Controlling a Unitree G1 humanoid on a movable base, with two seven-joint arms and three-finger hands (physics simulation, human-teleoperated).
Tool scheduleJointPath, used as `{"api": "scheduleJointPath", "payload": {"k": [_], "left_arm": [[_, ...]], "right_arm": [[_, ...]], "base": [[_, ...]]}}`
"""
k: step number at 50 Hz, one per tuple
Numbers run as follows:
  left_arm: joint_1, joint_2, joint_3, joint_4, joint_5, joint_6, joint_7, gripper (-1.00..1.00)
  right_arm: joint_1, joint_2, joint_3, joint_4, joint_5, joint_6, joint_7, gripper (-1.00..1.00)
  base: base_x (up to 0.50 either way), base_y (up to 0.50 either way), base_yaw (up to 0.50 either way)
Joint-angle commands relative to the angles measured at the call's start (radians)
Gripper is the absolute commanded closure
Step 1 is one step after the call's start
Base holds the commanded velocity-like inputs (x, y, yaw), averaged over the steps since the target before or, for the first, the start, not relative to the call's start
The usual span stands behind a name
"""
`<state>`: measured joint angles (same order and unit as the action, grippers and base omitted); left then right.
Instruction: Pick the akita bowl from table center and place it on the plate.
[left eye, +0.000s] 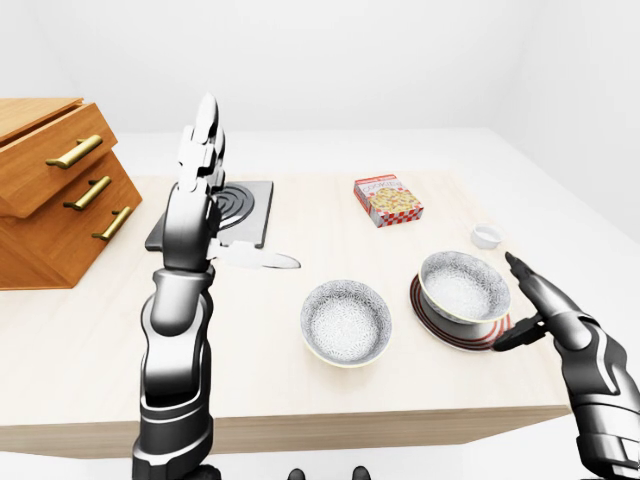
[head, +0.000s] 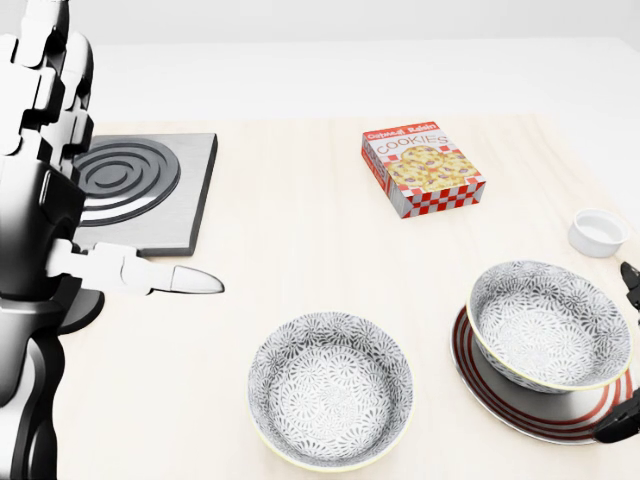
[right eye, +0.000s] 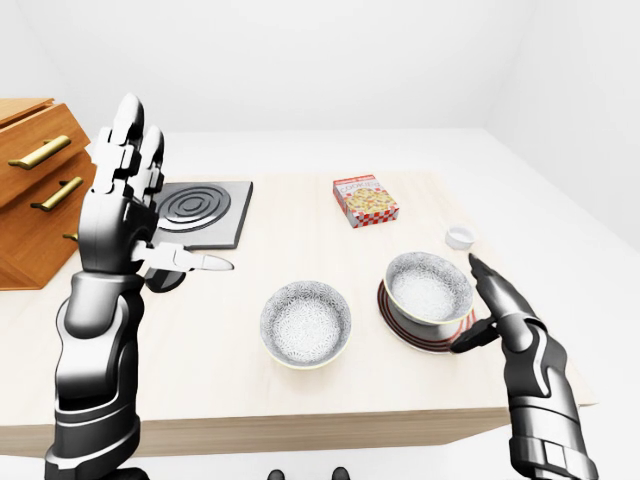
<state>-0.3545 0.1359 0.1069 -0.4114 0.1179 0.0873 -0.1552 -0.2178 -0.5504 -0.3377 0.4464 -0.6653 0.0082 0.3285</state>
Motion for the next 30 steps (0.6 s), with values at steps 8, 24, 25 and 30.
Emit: {"api": "scheduleJointPath", "payload": {"k": [8, 24, 25, 30], "left_arm": [[0.020, 0.002, 0.007, -0.002, -0.005, 0.000, -0.002, -1.00], [0.010, 0.004, 0.013, -0.027, -0.014, 0.000, 0.001, -1.00], [0.010, 0.004, 0.013, -0.028, -0.015, 0.000, 0.002, -1.00], [0.008, 0.004, 0.013, -0.053, -0.022, 0.000, 0.004, -1.00]], "right_arm": [[0.193, 0.080, -0.218, -0.572, 0.012, 0.079, 0.322, -1.00], [-0.275, 0.085, -0.010, -0.912, 0.076, 0.079, 0.370, -1.00], [-0.287, 0.094, 0.009, -0.909, 0.091, 0.079, 0.359, -1.00], [-0.334, 0.163, 0.058, -0.934, 0.206, 0.079, 0.217, -1.00]], "base": [[0.00, 0.00, 0.00], [0.00, 0.00, 0.00], [0.00, 0.00, 0.00], [0.00, 0.00, 0.00]]}}
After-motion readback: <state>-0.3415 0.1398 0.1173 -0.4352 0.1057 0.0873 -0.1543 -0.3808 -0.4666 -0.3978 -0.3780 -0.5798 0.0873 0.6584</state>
